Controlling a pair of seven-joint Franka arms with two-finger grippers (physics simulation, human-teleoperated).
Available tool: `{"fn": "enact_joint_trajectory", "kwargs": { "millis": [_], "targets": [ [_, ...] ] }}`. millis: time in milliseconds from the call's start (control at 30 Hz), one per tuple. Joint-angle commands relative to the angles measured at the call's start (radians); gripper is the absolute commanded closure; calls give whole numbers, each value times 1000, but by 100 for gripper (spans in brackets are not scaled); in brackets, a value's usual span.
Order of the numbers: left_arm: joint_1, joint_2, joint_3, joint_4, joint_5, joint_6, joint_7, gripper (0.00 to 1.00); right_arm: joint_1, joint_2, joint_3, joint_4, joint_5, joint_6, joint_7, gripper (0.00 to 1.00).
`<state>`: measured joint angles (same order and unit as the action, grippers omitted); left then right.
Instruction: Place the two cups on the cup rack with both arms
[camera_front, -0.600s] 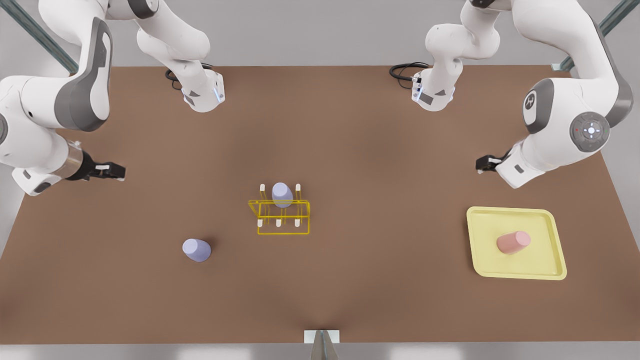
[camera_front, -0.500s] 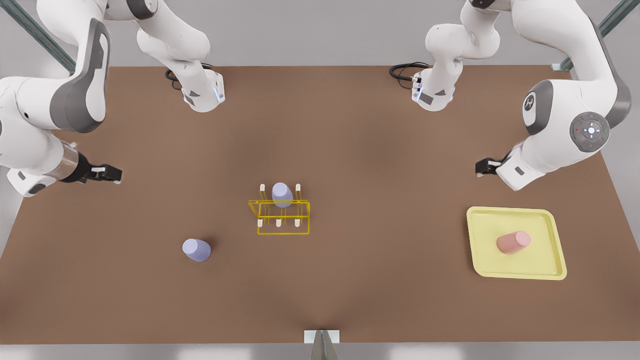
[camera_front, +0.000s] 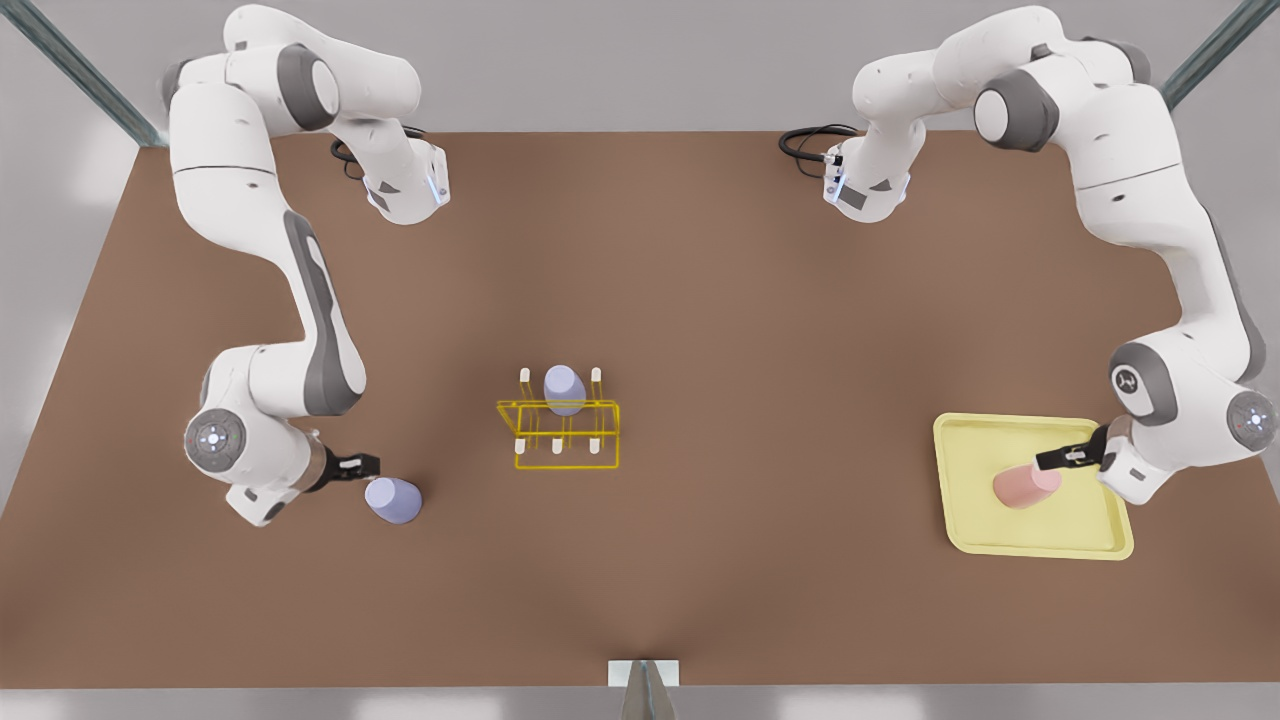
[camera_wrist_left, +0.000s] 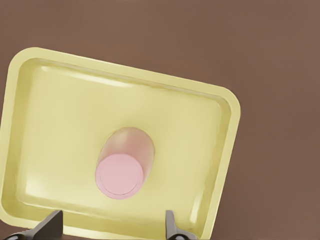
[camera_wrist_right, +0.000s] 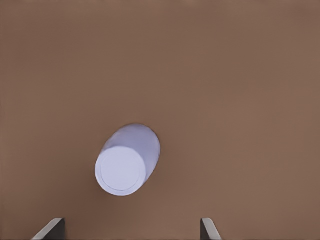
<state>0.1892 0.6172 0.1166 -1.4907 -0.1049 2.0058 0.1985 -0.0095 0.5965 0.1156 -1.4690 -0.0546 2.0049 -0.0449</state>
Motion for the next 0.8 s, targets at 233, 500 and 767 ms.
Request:
{"fn": "enact_joint_trajectory", "kwargs": {
  "millis": [233,500,767],
  "targets": [
    [-1,26,-2,-105,-6,242,260,0,23,62,1,-34,19,285,48,0],
    [1,87,-2,-103,-6,318,260,0,19,59,-1,-109,19,270,48,0],
    [-2,114,-3,-106,-9,338,259,0,20,77,-2,-122,19,264,48,0]
  ]
}}
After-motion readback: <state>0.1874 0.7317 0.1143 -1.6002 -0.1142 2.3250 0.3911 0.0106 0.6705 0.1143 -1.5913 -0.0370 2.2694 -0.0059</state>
